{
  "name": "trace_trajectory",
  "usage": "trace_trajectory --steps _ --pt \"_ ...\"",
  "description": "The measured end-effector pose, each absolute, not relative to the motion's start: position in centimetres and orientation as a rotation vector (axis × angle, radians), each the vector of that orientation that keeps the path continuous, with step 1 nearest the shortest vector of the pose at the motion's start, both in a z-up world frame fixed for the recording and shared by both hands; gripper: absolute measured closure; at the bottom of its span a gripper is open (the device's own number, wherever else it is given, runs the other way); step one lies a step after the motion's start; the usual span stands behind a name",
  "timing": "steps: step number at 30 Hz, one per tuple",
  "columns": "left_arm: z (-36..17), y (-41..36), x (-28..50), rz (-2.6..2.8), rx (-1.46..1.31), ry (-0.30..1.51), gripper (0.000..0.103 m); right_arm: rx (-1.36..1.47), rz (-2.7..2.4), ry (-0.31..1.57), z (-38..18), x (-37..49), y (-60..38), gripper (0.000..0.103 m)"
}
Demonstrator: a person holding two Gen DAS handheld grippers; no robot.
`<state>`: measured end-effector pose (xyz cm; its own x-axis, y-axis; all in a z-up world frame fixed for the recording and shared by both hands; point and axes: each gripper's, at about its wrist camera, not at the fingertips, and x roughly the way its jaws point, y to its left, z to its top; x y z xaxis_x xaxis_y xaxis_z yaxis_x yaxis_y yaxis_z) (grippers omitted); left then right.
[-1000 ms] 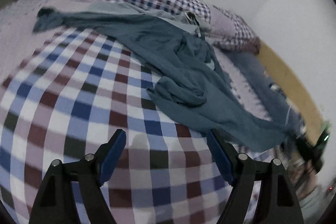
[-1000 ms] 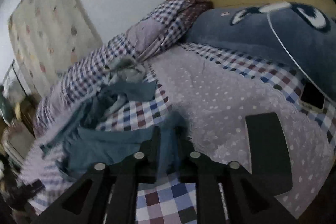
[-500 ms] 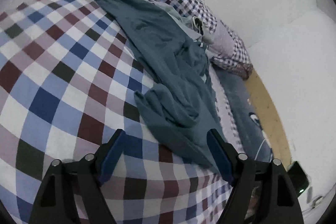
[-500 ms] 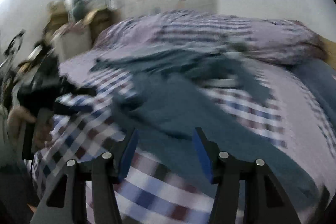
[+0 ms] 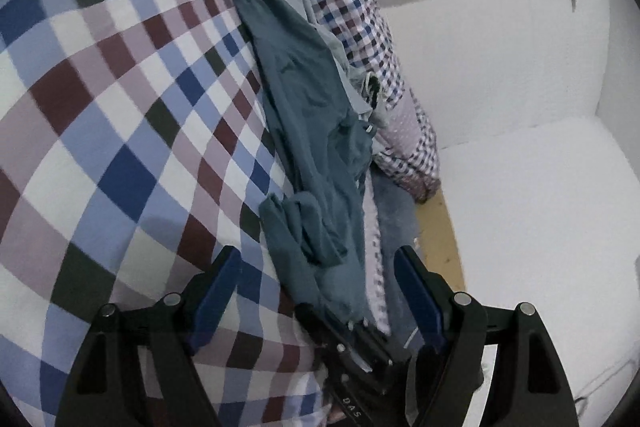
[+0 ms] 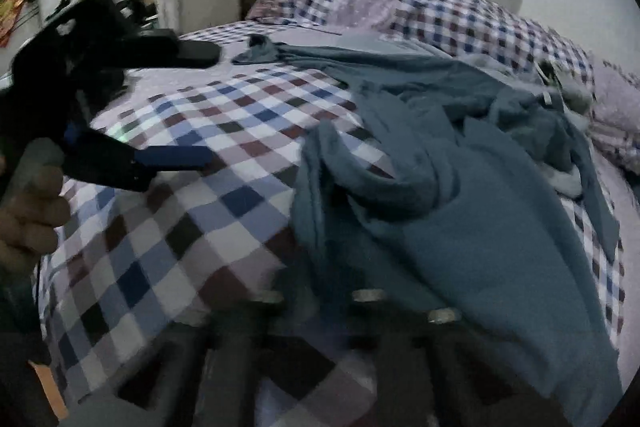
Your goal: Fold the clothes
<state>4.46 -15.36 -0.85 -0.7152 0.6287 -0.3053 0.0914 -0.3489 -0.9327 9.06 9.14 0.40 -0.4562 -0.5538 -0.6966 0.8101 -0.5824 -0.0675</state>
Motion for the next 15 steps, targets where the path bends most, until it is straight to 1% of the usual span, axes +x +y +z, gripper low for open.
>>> trace_trajectory --steps 3,5,9,11,12,13,15 --pt "-0.8 -15.3 4.4 2.115 -0.961 -1.518 0.021 0.795 -2.028 0.498 0.6 10.1 9.3 0.101" --pt "-0.7 -15.1 4.2 2.124 -0.984 -1.493 0.021 0.792 -1.99 0.491 0.6 10.8 9.5 0.099" --pt "-0.5 -14.8 4.3 2.147 -0.997 -1.466 0.021 0.784 -1.914 0.477 0.6 12.0 9.9 0.097" --pt "-0.4 -14.8 4.3 2.152 -0.994 -1.458 0.022 0.771 -1.905 0.462 0.8 12.4 9.9 0.093" --pt "-0.4 -14.8 4.4 2.153 -0.994 -1.457 0.022 0.76 -1.905 0.457 1.0 12.5 9.8 0.081" --pt "-0.4 -14.8 4.4 2.151 -0.994 -1.458 0.023 0.744 -1.902 0.458 1.1 12.7 9.5 0.062" --pt "-0.4 -15.1 4.8 2.143 -0.995 -1.465 0.026 0.717 -1.887 0.461 1.3 13.1 8.7 0.047"
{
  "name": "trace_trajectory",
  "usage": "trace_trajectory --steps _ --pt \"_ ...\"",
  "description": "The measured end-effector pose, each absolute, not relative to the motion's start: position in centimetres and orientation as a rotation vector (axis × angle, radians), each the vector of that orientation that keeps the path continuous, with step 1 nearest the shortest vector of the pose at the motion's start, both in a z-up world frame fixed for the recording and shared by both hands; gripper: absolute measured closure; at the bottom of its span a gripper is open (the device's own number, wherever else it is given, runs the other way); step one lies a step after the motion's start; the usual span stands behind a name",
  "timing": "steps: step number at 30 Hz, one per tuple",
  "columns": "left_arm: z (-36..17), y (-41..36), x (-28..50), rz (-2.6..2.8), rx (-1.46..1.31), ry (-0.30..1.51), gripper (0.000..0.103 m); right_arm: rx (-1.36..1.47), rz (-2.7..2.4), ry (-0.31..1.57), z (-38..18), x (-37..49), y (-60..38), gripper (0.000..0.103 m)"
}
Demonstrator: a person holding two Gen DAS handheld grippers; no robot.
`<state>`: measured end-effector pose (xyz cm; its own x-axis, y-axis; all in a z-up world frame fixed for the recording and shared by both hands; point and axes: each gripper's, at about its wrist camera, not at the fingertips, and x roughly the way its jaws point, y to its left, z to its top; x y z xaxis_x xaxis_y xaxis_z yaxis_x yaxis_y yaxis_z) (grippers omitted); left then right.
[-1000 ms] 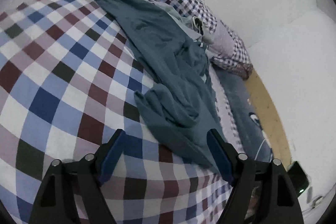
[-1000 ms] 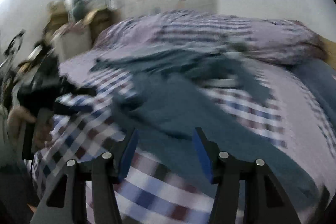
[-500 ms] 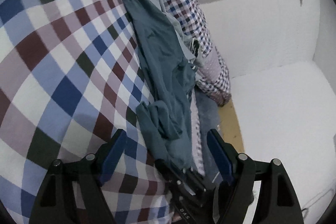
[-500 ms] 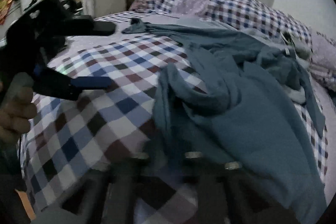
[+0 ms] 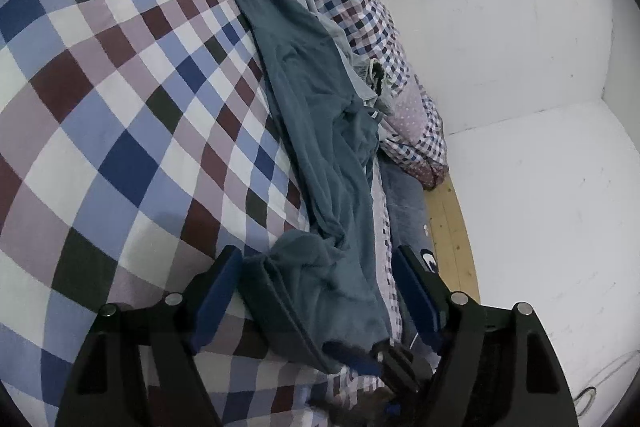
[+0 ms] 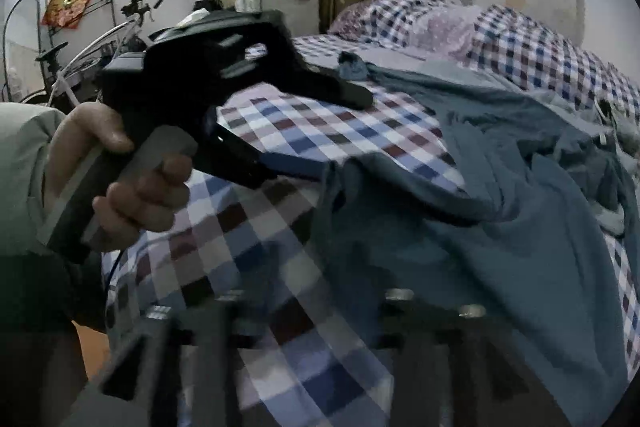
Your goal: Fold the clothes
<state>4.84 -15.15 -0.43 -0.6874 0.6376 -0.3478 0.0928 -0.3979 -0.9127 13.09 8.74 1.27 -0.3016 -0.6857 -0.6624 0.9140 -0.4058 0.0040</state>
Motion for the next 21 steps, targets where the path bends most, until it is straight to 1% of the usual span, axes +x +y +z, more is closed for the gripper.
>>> trace_trajectory --steps 2,5,7,9,11,12,15,16,17,18,21 --pt "-0.6 -15.2 4.9 2.135 -1.014 -1.478 0.031 0.703 -1.837 0.453 1.0 13.6 7.9 0.047" --pt "-0.6 -15.3 5.0 2.136 -1.043 -1.475 0.033 0.714 -1.769 0.487 0.4 14.4 6.8 0.047" --pt "-0.6 -15.3 5.1 2.14 -1.058 -1.466 0.035 0.705 -1.693 0.49 0.3 15.3 6.4 0.051" --pt "-0.7 -15.4 5.2 2.146 -1.086 -1.456 0.038 0.69 -1.63 0.466 0.6 16.0 6.5 0.051" --pt "-0.8 -15.1 5.2 2.161 -1.129 -1.431 0.048 0.683 -1.604 0.452 0.7 16.5 6.6 0.051" --pt "-0.8 -15.0 5.2 2.168 -1.15 -1.418 0.05 0.684 -1.6 0.444 0.7 16.6 6.7 0.051" --pt "-1.0 -14.6 5.2 2.179 -1.203 -1.383 0.065 0.709 -1.632 0.404 0.5 15.9 7.0 0.051" --pt "-1.2 -14.4 5.1 2.181 -1.22 -1.372 0.078 0.715 -1.639 0.385 0.5 15.6 7.2 0.051" --pt "-1.3 -14.2 5.1 2.189 -1.242 -1.356 0.093 0.72 -1.646 0.366 0.5 15.3 7.4 0.051" --pt "-1.4 -14.0 5.1 2.2 -1.269 -1.335 0.1 0.723 -1.655 0.353 0.5 15.1 7.5 0.051" --pt "-0.7 -13.8 5.6 2.245 -1.249 -1.303 0.1 0.72 -1.685 0.35 0.8 15.1 8.0 0.049"
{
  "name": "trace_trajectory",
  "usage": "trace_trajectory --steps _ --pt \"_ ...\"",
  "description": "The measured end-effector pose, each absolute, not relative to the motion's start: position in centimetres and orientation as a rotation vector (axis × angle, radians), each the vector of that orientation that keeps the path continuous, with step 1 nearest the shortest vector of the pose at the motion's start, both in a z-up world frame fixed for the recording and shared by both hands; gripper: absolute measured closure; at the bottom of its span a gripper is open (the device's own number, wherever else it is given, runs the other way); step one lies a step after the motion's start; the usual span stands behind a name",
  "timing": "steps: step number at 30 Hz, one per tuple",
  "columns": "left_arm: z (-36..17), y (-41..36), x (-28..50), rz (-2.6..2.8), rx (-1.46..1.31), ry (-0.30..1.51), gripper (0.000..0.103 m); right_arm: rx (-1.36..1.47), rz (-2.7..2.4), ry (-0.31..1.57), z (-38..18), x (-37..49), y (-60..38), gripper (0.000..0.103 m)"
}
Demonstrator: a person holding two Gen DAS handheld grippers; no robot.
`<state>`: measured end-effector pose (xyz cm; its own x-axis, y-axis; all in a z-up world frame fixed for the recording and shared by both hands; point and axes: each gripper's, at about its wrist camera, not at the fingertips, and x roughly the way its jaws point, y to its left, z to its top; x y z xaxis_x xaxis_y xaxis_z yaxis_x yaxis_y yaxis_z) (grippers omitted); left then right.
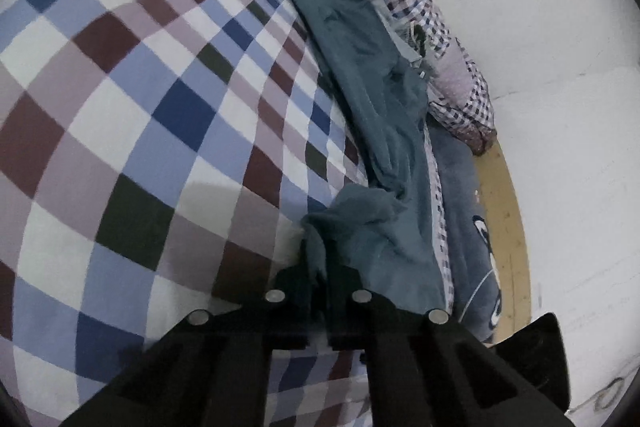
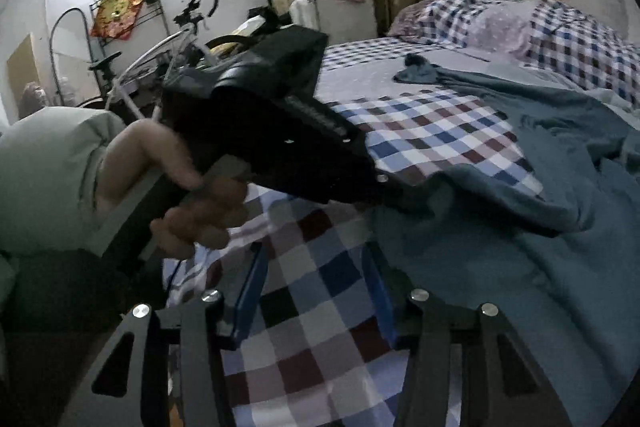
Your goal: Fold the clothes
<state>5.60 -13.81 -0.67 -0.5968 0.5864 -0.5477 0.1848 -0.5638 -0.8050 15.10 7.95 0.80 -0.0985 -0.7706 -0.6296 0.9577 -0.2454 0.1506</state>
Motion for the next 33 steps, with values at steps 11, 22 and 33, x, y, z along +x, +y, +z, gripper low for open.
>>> trace_trajectory --steps 11,22,33 --pt "7.3 -23.9 17.6 2.588 -0.679 -1.487 0.101 0.749 -1.822 0.318 2.2 15.8 13.0 0.048" --pt "4.8 -32.4 31.1 2.821 -0.526 -1.865 0.101 0.893 -2.139 0.088 3.4 16.3 26.4 0.045" --pt "2.5 -33.9 29.9 2.782 -0.642 -1.851 0.101 1.088 -2.272 -0.301 0.4 15.9 35.0 0.043"
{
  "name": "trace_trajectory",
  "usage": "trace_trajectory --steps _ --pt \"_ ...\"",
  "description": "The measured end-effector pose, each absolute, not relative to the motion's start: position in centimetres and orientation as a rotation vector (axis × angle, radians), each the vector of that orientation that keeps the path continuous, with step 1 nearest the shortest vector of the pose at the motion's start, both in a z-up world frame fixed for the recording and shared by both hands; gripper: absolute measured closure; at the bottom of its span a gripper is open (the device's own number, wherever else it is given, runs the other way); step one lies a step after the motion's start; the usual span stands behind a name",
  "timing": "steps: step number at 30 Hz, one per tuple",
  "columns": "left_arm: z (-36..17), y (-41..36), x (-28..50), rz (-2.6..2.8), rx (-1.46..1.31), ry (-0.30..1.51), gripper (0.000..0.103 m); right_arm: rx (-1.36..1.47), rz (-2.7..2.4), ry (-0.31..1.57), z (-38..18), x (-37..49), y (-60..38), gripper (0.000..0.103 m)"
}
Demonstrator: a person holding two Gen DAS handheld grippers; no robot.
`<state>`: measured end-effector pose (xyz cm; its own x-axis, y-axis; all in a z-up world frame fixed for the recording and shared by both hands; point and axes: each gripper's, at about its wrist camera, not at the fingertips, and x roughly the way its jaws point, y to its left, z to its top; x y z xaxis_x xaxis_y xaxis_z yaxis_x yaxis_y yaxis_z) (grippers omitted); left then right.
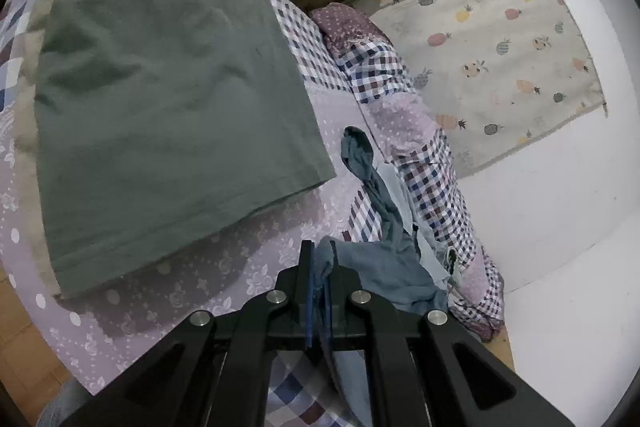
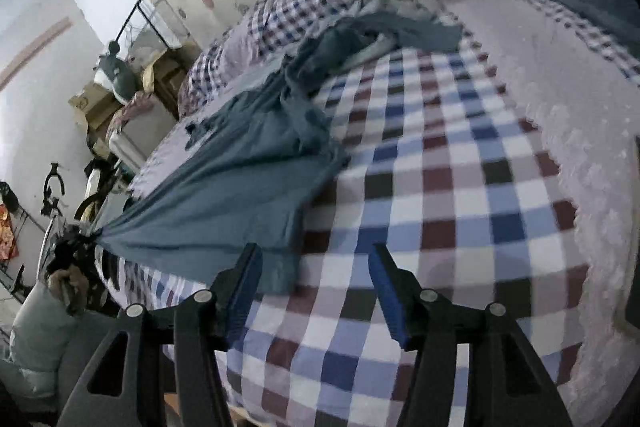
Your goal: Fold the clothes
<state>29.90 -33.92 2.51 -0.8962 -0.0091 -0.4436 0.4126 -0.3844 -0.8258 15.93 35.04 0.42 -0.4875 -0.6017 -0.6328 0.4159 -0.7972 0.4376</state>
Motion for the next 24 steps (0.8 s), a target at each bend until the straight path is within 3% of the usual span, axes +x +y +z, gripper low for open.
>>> trace_trajectory --steps 12,14,15,24 --pt "2.8 -33.8 29.1 -2.397 0.63 1.524 0.101 1.211 -2.204 -0.146 -3.0 15.2 29.4 0.046" --pt "2.9 -33.7 28.8 -2.407 0.643 1.511 0.101 1.219 -2.208 -0.125 -3.3 14.9 28.4 0.059" --pt "2.9 -33.6 28.8 -2.408 0.646 1.511 0.101 1.223 -2.21 -0.115 -3.4 14.8 28.0 0.1" --pt "3.4 -32.3 29.1 -2.487 0.673 1.548 0.101 1.115 -2.364 -0.118 3.0 20.5 32.9 0.099"
